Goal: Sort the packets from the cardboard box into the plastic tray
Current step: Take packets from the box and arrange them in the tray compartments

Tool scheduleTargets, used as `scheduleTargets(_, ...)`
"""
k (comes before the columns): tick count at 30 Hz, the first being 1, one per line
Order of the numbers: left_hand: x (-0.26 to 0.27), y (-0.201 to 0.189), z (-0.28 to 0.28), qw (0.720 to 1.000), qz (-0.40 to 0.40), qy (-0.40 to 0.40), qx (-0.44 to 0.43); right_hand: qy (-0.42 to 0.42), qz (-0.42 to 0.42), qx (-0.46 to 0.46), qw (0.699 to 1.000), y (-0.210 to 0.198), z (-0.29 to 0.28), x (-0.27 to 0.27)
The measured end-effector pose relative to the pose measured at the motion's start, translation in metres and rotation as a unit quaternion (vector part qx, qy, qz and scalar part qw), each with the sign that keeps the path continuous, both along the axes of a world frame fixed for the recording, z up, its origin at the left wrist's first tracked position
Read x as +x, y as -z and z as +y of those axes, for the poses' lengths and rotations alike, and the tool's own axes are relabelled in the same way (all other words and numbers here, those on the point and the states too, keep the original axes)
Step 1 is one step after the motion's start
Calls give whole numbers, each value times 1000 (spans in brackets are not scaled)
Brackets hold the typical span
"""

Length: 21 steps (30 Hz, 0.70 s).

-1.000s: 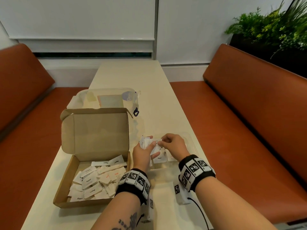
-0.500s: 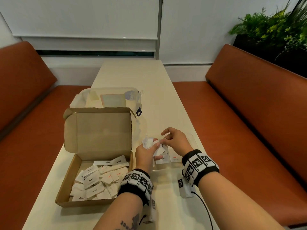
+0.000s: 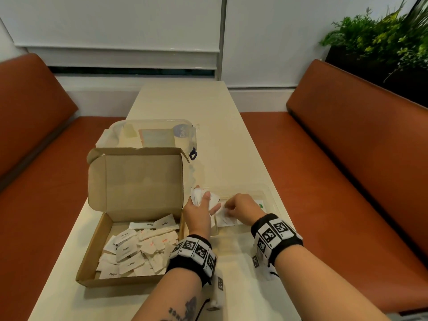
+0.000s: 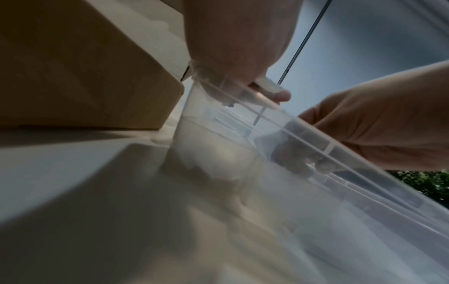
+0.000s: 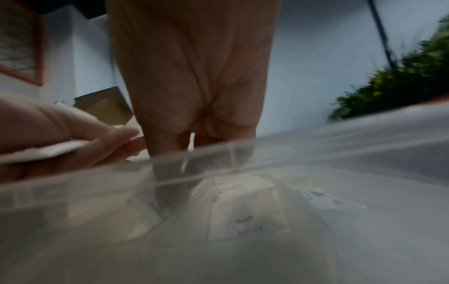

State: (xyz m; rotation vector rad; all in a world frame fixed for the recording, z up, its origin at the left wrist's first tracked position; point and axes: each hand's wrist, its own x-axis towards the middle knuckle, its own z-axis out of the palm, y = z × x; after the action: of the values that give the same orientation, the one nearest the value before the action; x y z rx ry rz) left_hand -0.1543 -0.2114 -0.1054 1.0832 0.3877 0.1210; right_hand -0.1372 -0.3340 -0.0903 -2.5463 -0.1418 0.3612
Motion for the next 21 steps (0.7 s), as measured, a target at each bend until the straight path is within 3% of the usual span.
scheduleTargets(3, 1, 1, -1, 1000, 6, -2, 2, -35, 0, -71, 997, 3, 4, 0)
scheduleTargets(8, 0, 3, -1, 1000, 12, -1, 26, -19, -57, -56, 997, 6, 5, -2)
scheduleTargets(16, 1, 2, -2, 999, 23, -10, 44, -82, -3, -110, 991, 6, 8, 2)
scheduleTargets(21, 1, 1, -1, 998, 25, 6, 62, -107, -90, -149, 979, 14, 7, -3)
